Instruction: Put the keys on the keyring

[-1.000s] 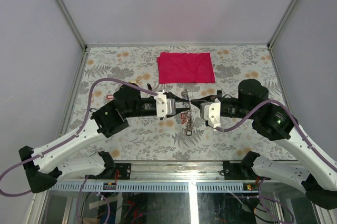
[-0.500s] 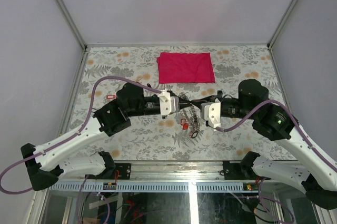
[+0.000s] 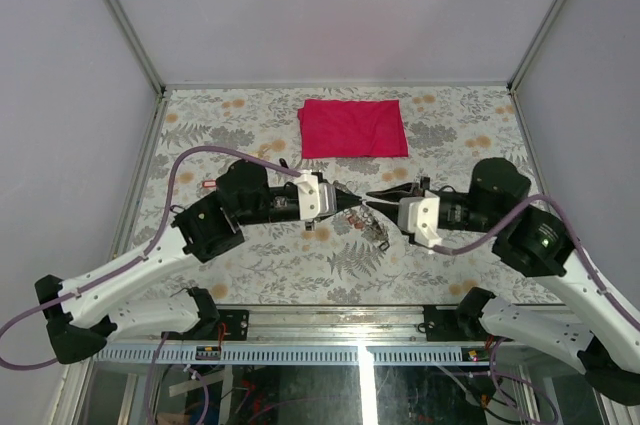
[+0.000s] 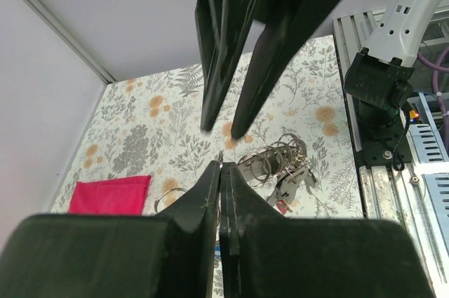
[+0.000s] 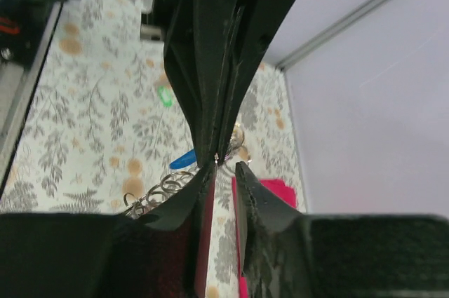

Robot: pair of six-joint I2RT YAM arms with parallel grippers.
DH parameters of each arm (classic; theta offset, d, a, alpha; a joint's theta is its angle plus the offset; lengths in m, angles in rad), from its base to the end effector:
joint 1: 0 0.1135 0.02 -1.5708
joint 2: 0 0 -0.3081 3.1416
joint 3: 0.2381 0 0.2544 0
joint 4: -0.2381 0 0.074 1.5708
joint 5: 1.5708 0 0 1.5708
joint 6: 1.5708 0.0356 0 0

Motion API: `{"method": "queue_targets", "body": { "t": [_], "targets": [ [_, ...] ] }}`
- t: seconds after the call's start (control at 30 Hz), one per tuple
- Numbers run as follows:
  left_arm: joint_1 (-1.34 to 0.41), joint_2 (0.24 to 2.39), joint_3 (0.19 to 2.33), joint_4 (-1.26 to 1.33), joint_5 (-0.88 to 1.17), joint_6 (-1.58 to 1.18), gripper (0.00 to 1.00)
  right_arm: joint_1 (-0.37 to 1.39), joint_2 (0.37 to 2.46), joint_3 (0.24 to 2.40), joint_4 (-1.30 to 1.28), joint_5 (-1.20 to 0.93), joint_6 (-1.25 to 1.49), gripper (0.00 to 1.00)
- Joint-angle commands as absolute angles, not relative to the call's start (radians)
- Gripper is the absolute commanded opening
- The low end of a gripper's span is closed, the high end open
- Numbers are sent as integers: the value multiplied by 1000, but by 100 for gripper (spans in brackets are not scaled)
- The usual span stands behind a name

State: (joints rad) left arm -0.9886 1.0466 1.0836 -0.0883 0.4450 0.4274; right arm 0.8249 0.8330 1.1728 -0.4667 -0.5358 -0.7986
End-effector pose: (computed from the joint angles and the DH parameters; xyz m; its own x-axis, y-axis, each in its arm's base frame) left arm 0.1063 -0.1894 0.4439 0.3848 0.0959 -0.9180 0.9129 0.1071 0.3939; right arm 0.0746 0.1075 0.4672 0.6387 -0.2164 -0.7384 -0.7420 0.0810 -0.6655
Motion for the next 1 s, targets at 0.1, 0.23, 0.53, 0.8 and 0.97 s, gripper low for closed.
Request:
{"method": "queue_targets", "body": {
  "t": [0.1, 0.23, 0.53, 0.8, 0.97],
  "targets": [
    [-988, 969, 1017, 94, 562, 317, 0, 833, 714, 1094, -227, -614, -593, 29],
    [-919, 939, 969, 224, 705, 184, 0, 833, 688, 1042, -111, -614, -408, 29],
    [-688, 915, 789, 818, 954, -215, 0, 833, 626, 819, 287, -598, -136, 32],
    [-628, 948, 699, 1256, 946, -507, 0, 832, 704, 757, 553, -642, -35, 29],
    [-626, 962, 675, 1357, 909, -574, 0, 833, 772, 730, 762, -673, 58, 29]
  ]
}}
